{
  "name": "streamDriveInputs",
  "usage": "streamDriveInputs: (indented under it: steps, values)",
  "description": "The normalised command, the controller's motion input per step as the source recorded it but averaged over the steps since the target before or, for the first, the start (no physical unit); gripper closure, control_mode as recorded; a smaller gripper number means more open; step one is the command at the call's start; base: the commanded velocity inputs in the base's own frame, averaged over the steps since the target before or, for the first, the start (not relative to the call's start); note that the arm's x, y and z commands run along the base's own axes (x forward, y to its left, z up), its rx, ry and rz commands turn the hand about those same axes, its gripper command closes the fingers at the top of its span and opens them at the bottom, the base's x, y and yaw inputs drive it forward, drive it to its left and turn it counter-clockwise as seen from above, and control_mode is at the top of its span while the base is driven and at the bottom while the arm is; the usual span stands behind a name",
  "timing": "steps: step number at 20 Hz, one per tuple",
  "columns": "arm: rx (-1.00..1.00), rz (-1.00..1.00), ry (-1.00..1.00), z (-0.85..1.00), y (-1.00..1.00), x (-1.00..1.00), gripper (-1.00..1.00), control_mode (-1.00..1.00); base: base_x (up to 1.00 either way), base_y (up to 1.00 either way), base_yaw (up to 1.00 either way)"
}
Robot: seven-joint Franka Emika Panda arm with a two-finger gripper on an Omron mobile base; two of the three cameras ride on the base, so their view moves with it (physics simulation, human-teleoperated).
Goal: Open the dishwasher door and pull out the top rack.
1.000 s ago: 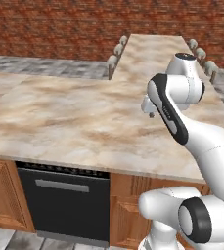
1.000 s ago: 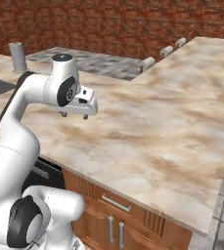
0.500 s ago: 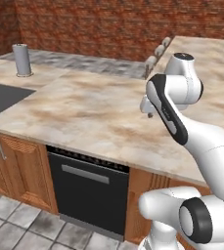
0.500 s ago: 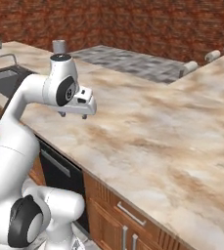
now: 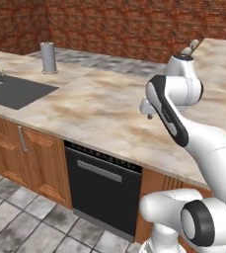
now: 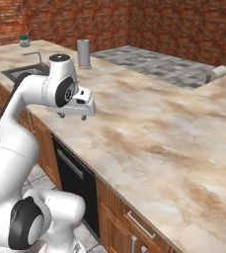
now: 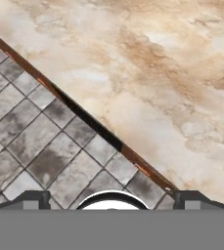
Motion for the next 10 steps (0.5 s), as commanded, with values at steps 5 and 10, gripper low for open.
streamDriveInputs:
  steps: [5, 10]
  values:
    - [0.00, 0.00, 0.00, 0.00, 0.00, 0.00, -1.00, 1.00, -0.01, 0.00, 0.19]
    - [0.00, 0.00, 0.00, 0.00, 0.00, 0.00, -1.00, 1.00, -0.01, 0.00, 0.19]
